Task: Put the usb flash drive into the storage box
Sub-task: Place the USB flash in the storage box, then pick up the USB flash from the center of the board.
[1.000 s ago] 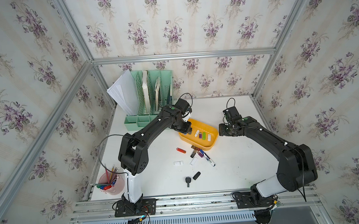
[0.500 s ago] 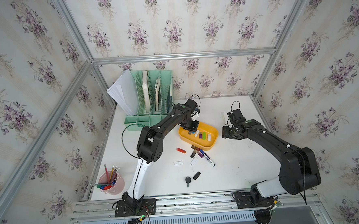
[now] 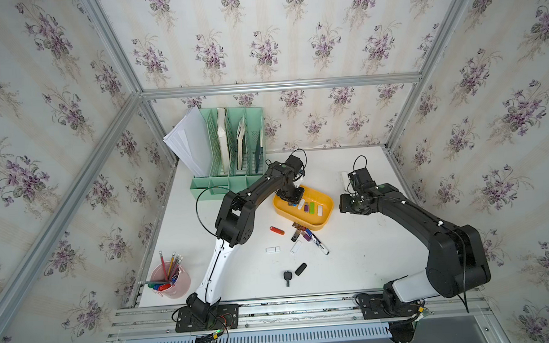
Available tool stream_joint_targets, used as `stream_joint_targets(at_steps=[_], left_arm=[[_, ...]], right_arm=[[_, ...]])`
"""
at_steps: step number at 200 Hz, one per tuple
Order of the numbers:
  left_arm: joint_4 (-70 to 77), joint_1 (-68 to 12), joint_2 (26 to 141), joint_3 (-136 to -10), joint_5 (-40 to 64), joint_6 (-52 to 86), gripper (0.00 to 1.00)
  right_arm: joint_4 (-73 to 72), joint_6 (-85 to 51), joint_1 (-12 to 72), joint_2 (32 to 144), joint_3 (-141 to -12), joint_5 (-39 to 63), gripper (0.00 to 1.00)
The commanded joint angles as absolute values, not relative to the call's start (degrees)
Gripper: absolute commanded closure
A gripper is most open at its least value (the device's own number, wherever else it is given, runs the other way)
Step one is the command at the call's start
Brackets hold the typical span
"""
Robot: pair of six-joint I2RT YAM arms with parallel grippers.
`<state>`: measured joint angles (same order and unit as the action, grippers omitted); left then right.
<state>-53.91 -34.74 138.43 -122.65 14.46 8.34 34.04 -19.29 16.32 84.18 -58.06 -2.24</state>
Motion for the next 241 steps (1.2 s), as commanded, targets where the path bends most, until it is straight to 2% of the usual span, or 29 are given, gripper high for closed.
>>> stream_joint_targets(at_steps=[1,83,105,146,153,163,184,186,218,241], left_arm=[[-53.1,-34.7,139.2,-122.9,13.0,8.4,0.73],[-54.0,-34.7,138.2,-123.9,13.4,9.2,0.71],[-53.4,-34.6,132.5,-120.1,13.1,9.7,0.62],[-51.2,-34.0,117.3,-104.2,10.9,9.8,0.46],[-50.7,-33.9,114.8,-101.0,10.6,9.9,0.46],[-50.0,-33.6,111.3,-96.3,10.3,10.1,0.38],[-48.3,-33.3,105.1,-86.5,10.2,10.7,0.34],[-48.1,-33.3,104.6,-85.5,10.3,10.7,0.33],[-43.5,-33.3,97.3,-71.4,11.6,11.8,0.3],[-41.4,-33.4,93.9,-64.2,12.9,12.2,0.28]], right_arm=[[33.5,-19.0,16.3,84.3,-57.9,-1.8,0.36],[33.4,-18.6,16.3,82.7,-57.6,-0.7,0.36],[32.9,-18.6,16.6,81.1,-56.3,2.3,0.36],[34.0,-18.8,23.9,79.1,-53.0,4.8,0.35],[34.2,-19.1,25.6,79.0,-52.6,4.8,0.36],[34.5,-20.1,27.8,78.6,-52.0,4.4,0.36],[34.1,-22.0,30.4,77.6,-50.8,5.0,0.39],[34.1,-22.4,32.6,77.5,-50.7,5.1,0.39],[33.2,-26.1,39.3,78.3,-49.8,4.1,0.4],[31.5,-27.7,41.2,78.9,-48.5,4.3,0.4]])
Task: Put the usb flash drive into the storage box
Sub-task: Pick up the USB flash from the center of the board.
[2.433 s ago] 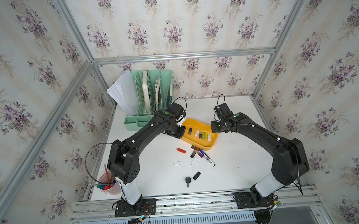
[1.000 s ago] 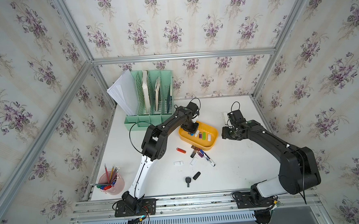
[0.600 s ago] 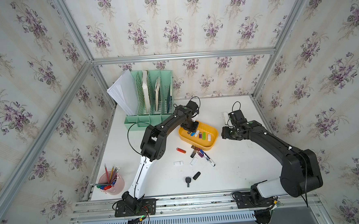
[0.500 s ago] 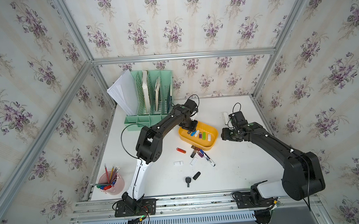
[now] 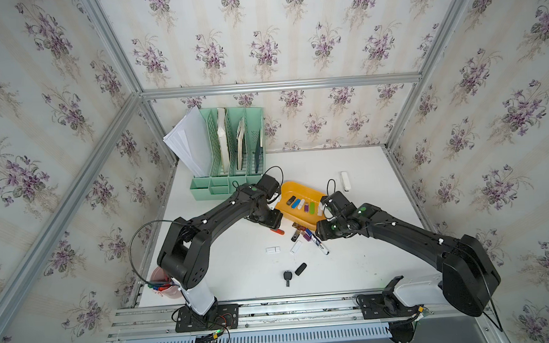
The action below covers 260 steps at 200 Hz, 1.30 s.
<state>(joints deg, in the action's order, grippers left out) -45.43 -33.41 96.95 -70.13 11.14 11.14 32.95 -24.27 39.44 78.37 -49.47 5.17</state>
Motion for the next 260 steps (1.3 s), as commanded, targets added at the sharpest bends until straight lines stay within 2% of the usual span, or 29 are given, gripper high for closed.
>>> stream_joint_targets(at_steps=[1,73,179,260], left_arm=[[-41.3,-33.4,93.7,-63.9,13.0,12.2,0.28],[-38.0,-36.1,91.6,-56.2,14.3,12.0,0.27],[-36.7,-42.1,96.4,-55.7,5.1,11.1,0.32],[-35.6,-42.4,98.9,-57.4,6.7,10.2,0.39]], right_arm=[[31.5,-27.8,41.3,79.0,-48.4,4.4,0.4],[30.5,-29.4,43.5,79.7,-47.7,4.3,0.4],[31.2,-29.5,43.5,78.6,-47.0,3.7,0.4],[32.4,-37.3,47.9,74.5,-44.9,3.3,0.4]])
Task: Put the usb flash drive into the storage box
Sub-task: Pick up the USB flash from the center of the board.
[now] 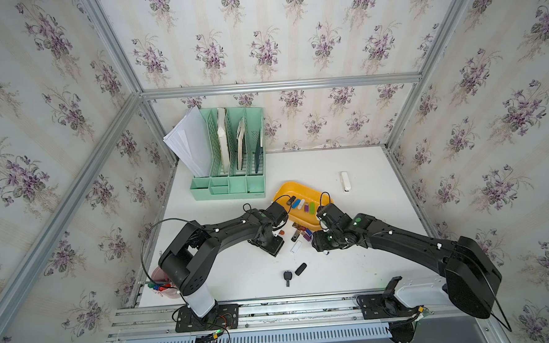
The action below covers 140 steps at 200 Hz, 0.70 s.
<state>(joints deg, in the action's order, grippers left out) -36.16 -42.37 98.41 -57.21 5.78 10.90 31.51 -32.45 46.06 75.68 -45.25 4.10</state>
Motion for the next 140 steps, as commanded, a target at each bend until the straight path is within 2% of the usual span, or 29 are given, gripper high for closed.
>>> stream_joint_targets(at_steps=[1,32,66,94,97,117,140], left_arm=[[-35.6,-42.4,98.9,-57.3,6.7,10.1,0.39],[-35.7,-42.4,99.1,-57.1,6.8,10.0,0.42],[-36.7,-42.4,98.5,-57.1,6.9,9.9,0.41],[-37.3,-42.4,98.0,-56.8,6.4,9.6,0.44],[-37.5,-42.4,98.0,-56.8,6.3,9.6,0.47],[-37.9,-42.4,98.3,-56.7,5.6,10.1,0.52],[-38.0,-42.4,98.9,-56.4,5.4,10.8,0.53]], right_arm=[[32.4,-37.5,48.0,74.5,-45.0,3.3,0.4],[33.2,-43.6,52.5,74.9,-45.2,1.7,0.4],[32.8,-49.9,58.3,77.3,-45.9,0.0,0.41],[31.4,-55.8,62.0,79.4,-46.4,-1.8,0.42],[31.2,-56.2,62.1,79.5,-46.4,-1.7,0.42],[29.7,-60.0,64.1,81.5,-47.2,-2.2,0.43],[30.1,-62.1,65.6,84.8,-48.5,-2.9,0.42]])
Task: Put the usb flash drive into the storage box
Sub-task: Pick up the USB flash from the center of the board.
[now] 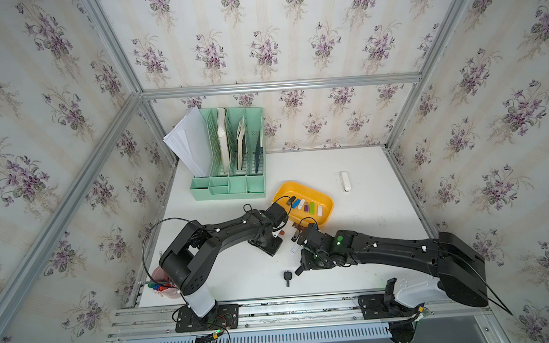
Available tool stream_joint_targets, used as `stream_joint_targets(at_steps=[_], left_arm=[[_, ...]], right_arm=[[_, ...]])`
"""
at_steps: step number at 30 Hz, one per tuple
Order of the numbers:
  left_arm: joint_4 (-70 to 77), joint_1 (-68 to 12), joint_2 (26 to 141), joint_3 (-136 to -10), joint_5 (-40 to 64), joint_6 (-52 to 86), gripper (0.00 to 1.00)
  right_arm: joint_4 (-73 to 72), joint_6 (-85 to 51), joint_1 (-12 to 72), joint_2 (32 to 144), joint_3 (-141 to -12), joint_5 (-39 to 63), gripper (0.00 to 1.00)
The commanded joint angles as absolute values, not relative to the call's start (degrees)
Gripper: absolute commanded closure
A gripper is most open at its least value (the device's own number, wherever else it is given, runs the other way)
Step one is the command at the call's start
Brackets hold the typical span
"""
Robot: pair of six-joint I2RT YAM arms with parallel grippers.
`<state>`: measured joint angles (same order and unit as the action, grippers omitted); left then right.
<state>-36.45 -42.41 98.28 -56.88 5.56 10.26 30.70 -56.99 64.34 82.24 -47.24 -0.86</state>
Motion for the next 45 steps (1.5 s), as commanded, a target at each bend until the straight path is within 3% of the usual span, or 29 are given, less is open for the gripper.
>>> stream_joint_targets(at_steps=[1,13,45], left_arm=[[-38.0,-42.3,98.9,-56.4,5.4,10.9,0.53],[-37.7,-42.3,99.0,-54.9,6.0,12.3,0.53],[-37.2,-42.2,100.2,-54.8,6.4,12.5,0.54]], right_arm=[[30.2,-62.2,65.6,84.9,-48.6,-3.0,0.42],[34.3,-64.3,67.6,91.1,-52.5,-6.5,0.38],[40.8,-61.5,68.8,98.8,-57.4,-7.7,0.43]])
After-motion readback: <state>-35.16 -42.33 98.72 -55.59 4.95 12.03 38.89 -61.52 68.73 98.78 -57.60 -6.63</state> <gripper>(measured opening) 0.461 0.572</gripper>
